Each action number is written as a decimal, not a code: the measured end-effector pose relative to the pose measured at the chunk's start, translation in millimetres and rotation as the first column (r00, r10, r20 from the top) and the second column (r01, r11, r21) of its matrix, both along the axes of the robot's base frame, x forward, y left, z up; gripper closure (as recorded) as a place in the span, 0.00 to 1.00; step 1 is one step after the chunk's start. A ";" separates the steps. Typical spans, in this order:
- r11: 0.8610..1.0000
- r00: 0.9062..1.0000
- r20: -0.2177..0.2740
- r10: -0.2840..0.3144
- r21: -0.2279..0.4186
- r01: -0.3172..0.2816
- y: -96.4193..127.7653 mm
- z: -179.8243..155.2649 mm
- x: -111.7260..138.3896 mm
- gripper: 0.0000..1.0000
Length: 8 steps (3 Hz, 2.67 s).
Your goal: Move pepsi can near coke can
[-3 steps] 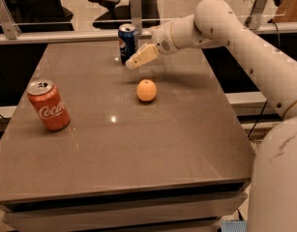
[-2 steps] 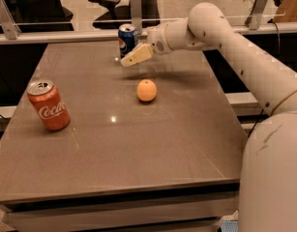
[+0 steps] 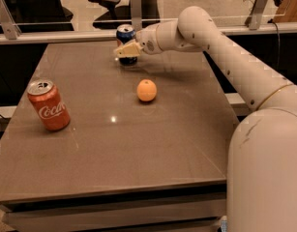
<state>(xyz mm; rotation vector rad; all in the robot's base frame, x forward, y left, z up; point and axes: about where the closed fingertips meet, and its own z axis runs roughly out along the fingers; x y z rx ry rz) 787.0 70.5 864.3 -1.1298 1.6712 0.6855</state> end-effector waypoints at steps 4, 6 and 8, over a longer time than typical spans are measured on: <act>0.990 0.997 0.028 0.071 0.117 -0.074 -13.5 48.6 -82.4 1.00; 0.971 0.979 0.024 0.204 0.126 -0.206 -4.9 58.7 -191.5 1.00; 0.941 0.953 0.011 0.303 0.157 -0.301 16.6 54.1 -264.0 1.00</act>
Offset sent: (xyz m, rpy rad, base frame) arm -0.0210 -0.0197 0.0253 0.0967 -0.0159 -0.0202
